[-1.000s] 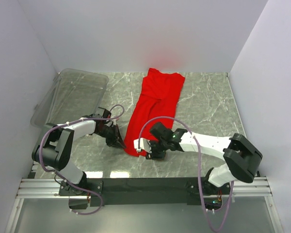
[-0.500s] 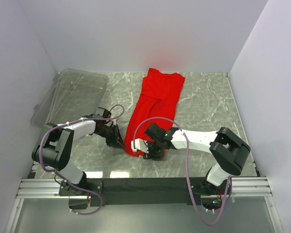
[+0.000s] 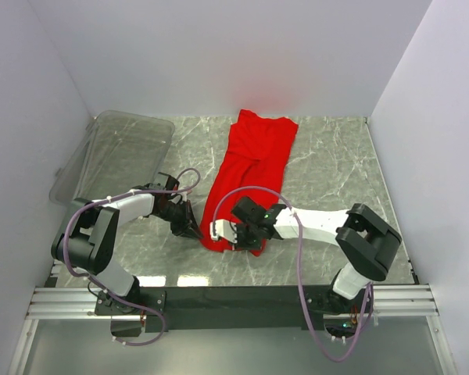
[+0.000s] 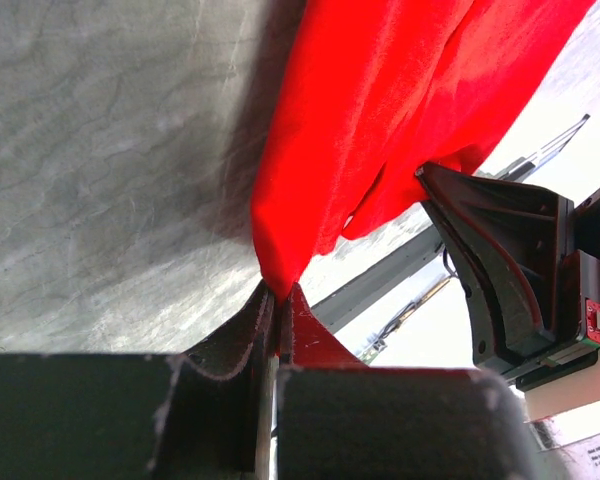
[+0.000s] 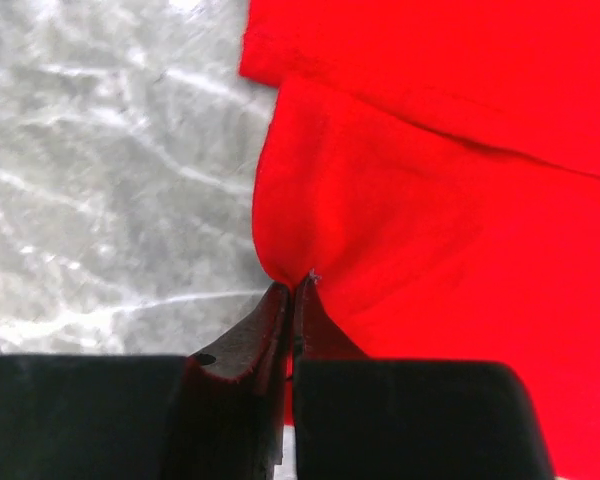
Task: Fold and stack the t-shirts
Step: Fold the tshirt
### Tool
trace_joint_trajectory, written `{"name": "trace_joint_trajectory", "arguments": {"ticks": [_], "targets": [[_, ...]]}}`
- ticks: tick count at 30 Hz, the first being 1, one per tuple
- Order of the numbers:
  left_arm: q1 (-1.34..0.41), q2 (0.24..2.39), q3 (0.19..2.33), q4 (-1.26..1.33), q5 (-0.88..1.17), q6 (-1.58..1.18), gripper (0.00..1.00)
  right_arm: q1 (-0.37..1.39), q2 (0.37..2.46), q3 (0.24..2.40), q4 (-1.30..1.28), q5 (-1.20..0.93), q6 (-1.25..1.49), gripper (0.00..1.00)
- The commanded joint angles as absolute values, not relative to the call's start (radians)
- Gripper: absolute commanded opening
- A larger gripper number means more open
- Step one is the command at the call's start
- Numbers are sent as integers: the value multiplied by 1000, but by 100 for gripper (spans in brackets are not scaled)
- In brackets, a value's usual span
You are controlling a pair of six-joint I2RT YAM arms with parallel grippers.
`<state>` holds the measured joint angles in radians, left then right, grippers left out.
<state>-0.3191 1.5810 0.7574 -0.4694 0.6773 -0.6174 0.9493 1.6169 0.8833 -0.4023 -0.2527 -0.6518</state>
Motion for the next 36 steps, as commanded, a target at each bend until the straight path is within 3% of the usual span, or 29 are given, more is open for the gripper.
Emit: {"name": "trace_joint_trajectory", "arguments": {"ticks": [1, 15, 36], "targets": [[-314, 1537, 787, -457, 713, -623, 1, 917, 1548, 871, -426, -302, -653, 0], [-305, 1549, 957, -385, 833, -713, 1, 674, 1462, 1054, -646, -593, -765, 0], [-298, 1994, 1526, -428, 770, -766, 1, 419, 1782, 1390, -851, -675, -819, 0]]}}
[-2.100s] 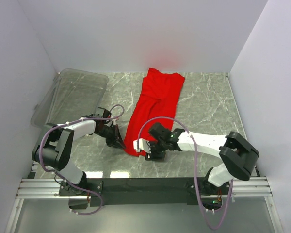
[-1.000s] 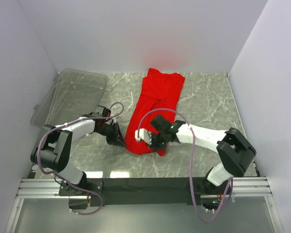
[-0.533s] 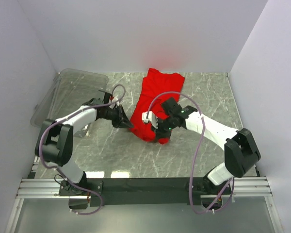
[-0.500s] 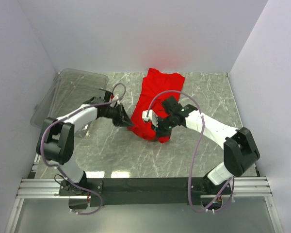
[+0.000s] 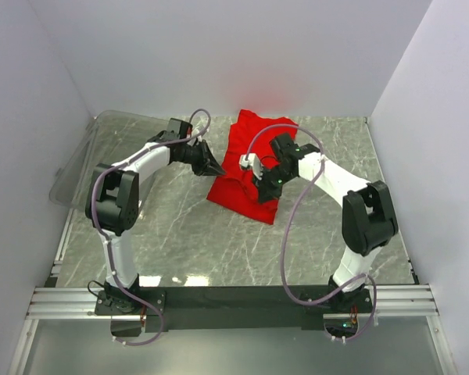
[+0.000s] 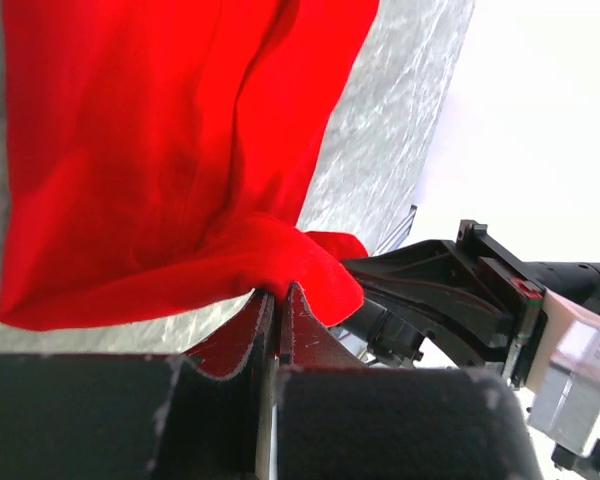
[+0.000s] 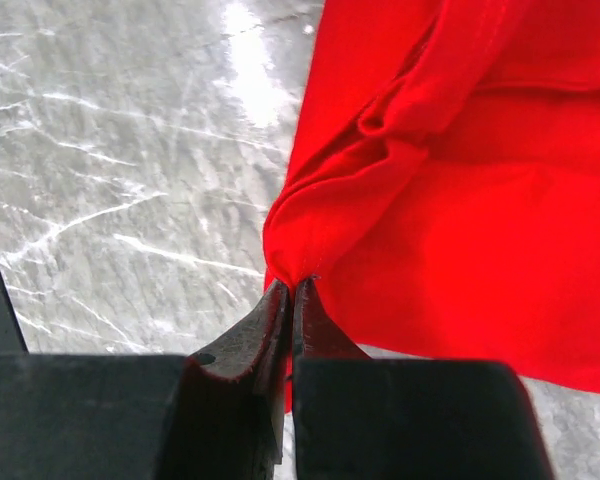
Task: Fold and stack the t-shirts
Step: Fold the tshirt
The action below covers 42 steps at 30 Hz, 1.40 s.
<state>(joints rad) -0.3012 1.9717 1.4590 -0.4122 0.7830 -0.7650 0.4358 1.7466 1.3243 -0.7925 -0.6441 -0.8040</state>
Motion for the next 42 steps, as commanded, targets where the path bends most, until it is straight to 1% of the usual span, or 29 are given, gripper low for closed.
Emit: {"name": "trace_joint_trajectory", "arguments": {"ticks": [1, 5, 19, 26, 36, 42], "targets": [[-298, 2012, 1535, -431, 767, -764, 1, 408, 1796, 1411, -856, -676, -815, 0], [-298, 2045, 1571, -443, 761, -758, 1, 397, 1865, 1465, -871, -670, -813, 0], [-298, 2132, 1692, -442, 756, -781, 1, 338, 1983, 1647, -916, -669, -810, 0], [-291, 2181, 1762, -433, 738, -805, 1, 304, 2026, 1692, -916, -650, -811, 0], [-285, 2249, 1848, -419, 738, -847, 1, 267, 2109, 1830, -946, -637, -810, 0], [-282, 2279, 1882, -407, 736, -865, 1, 262, 2138, 1858, -951, -624, -811, 0]]}}
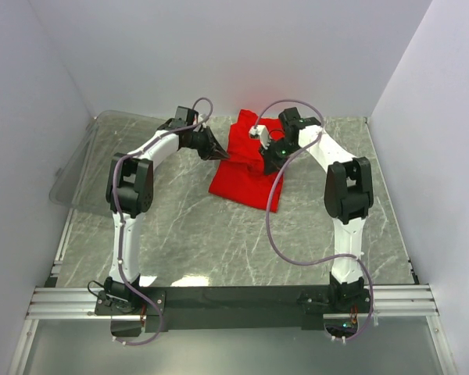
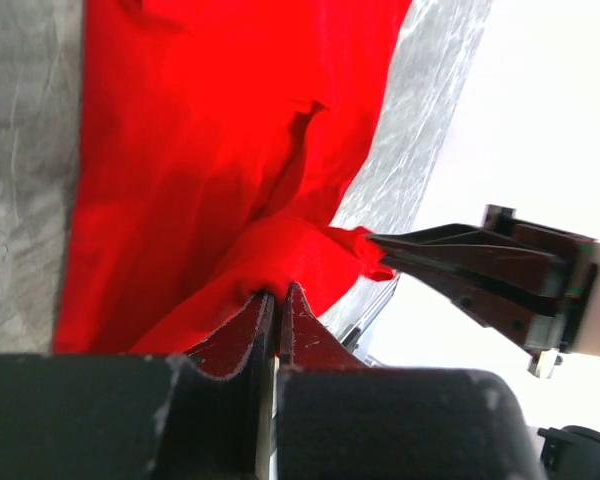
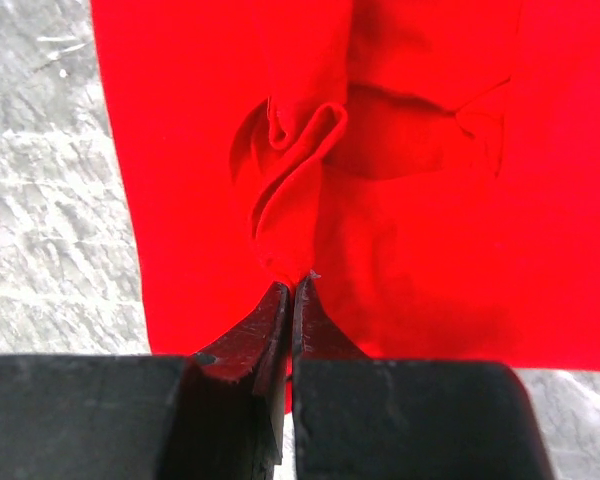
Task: Fold and stack the t-shirts
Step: Fold the tshirt
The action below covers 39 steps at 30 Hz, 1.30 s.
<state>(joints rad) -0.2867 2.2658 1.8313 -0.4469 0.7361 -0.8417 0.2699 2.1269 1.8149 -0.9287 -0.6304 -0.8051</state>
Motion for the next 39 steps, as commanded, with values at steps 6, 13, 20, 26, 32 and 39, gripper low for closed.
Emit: {"name": "trace_joint_trajectory", "arguments": {"ticks": [6, 13, 20, 26, 32, 39], "targets": [[-281, 2304, 1904, -399, 732, -884, 1, 255, 2157, 1871, -950, -612, -813, 0], [-279, 2322, 1910, -400, 724, -885, 1, 247, 2175, 1904, -951, -606, -804, 0], [-279, 2332, 1913, -400, 719, -884, 1, 247, 2187, 1907, -951, -600, -802, 0], [-279, 2339, 1922, -391, 719, -896, 1, 244, 2194, 1902, -940, -588, -796, 0], [-279, 2353, 1948, -385, 718, -908, 1, 233, 2203, 1933, -933, -581, -781, 0], [-279, 2376, 1968, -374, 718, -922, 1, 227, 2227, 1970, -931, -572, -765, 0]]}}
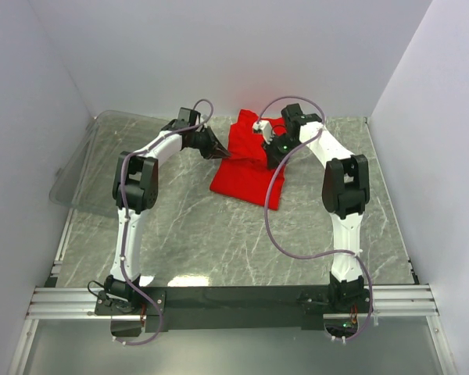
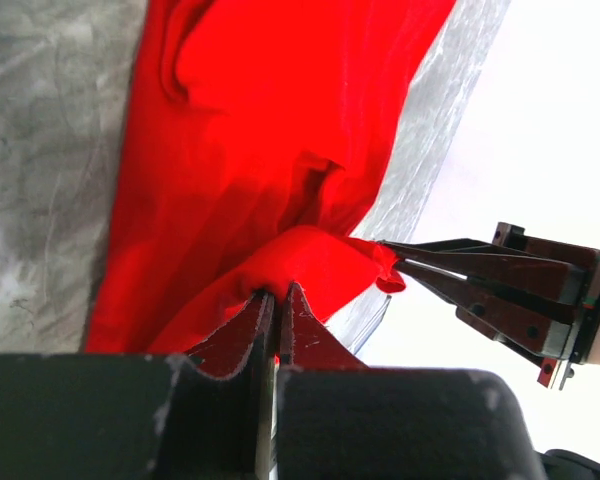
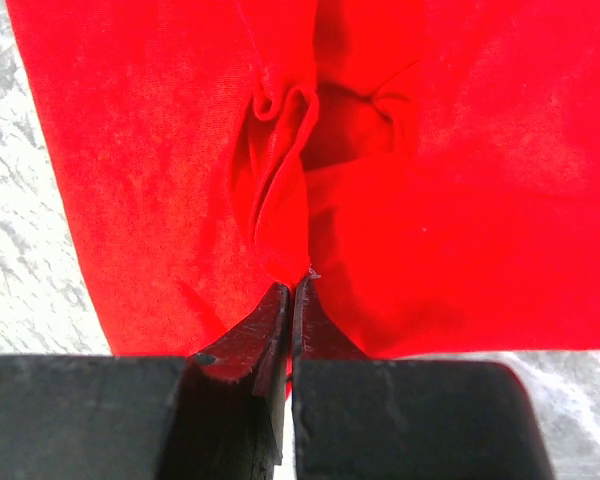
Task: Fold and stack the t-shirts
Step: Fold the tshirt
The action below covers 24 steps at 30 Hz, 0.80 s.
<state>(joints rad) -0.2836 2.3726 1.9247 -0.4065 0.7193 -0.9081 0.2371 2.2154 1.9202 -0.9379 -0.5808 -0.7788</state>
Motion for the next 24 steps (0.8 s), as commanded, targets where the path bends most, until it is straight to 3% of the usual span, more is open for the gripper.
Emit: {"name": "trace_joint_trajectory", "arguments": {"ticks": [1, 19, 21, 23, 24], "targets": [[-279, 2378, 1973, -376, 718, -923, 1, 229, 2229, 1971, -931, -572, -765, 0], [-279, 2408, 1999, -364, 704, -948, 1, 229, 2286, 2042, -891, -529, -730, 0], [-279, 2407, 1997, -357, 698, -954, 1, 229, 2289, 2046, -877, -512, -710, 5], [-279, 2404, 1999, -348, 690, -963, 1, 225, 2280, 2043, -845, -483, -693, 18], [-279, 2404, 2003, -345, 687, -966, 4, 225, 2276, 2042, -835, -474, -684, 31]]}}
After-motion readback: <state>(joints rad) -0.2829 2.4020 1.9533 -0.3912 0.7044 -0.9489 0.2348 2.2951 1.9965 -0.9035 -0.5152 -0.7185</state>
